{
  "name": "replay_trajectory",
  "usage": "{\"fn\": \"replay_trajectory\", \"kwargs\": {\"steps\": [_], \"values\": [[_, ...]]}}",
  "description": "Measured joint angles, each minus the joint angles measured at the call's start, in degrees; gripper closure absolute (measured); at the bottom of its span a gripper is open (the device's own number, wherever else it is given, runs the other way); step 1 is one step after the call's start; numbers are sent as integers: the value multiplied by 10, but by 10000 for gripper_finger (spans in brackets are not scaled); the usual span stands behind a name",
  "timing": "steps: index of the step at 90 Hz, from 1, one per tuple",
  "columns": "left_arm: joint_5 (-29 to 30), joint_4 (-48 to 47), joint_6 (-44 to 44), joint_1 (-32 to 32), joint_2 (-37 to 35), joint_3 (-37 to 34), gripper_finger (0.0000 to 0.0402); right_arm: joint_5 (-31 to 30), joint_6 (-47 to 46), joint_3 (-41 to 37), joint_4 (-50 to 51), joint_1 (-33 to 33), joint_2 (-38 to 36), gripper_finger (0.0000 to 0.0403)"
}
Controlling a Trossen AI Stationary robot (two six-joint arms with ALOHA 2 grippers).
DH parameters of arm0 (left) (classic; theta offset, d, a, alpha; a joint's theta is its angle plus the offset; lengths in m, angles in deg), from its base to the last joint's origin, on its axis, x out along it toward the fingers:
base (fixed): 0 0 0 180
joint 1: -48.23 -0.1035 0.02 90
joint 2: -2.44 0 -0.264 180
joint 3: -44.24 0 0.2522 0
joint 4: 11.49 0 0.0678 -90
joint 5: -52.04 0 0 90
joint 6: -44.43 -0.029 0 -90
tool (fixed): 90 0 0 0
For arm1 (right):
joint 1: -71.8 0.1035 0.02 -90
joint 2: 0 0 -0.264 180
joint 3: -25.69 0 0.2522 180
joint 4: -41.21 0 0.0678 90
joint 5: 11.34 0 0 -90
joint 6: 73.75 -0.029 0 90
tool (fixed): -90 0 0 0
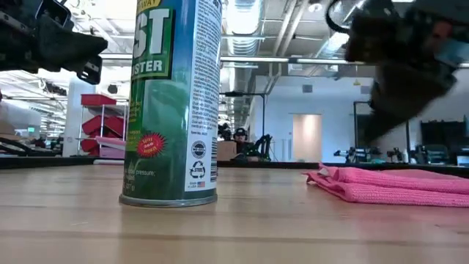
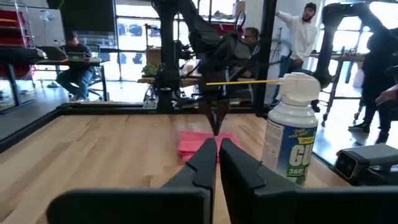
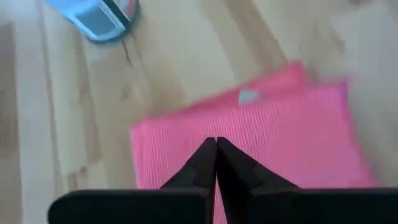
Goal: Apply microfiber cloth
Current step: Spray the back of the black cellphone using the spray bottle
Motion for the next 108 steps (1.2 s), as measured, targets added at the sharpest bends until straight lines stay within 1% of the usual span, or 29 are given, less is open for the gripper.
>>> {"fn": "replay_trajectory", "kwargs": {"steps": [6, 12, 28, 36, 43, 51, 56, 68, 79, 92, 100, 108], "values": [[19, -1, 1, -1, 14, 4, 402, -2, 40, 7, -2, -26, 0, 403], [23, -3, 5, -1, 40, 6, 402, -4, 75, 9, -8, -58, 0, 403], [77, 8, 69, -1, 138, 6, 402, 1, 183, 9, -44, -144, -1, 403], [95, 28, 99, -1, 193, 6, 402, 27, 226, 9, -64, -187, -1, 403], [104, 68, 120, -1, 242, 6, 402, 49, 259, 9, -84, -220, -1, 403], [129, 81, 139, -1, 292, 12, 402, 77, 292, 9, -106, -255, -1, 403], [140, 111, 152, -1, 323, 13, 402, 93, 312, 9, -116, -272, -1, 403], [141, 201, 202, -14, 391, 16, 402, 134, 360, 9, -123, -315, -1, 403], [141, 266, 235, -31, 449, 19, 402, 157, 401, 9, -135, -352, 9, 403], [139, 267, 232, -60, 518, 57, 402, 227, 437, 20, -166, -397, 60, 403], [125, 269, 201, -78, 566, 89, 402, 241, 459, 45, -161, -413, 107, 403], [106, 269, 186, -93, 618, 117, 402, 252, 480, 80, -158, -415, 144, 403]]}}
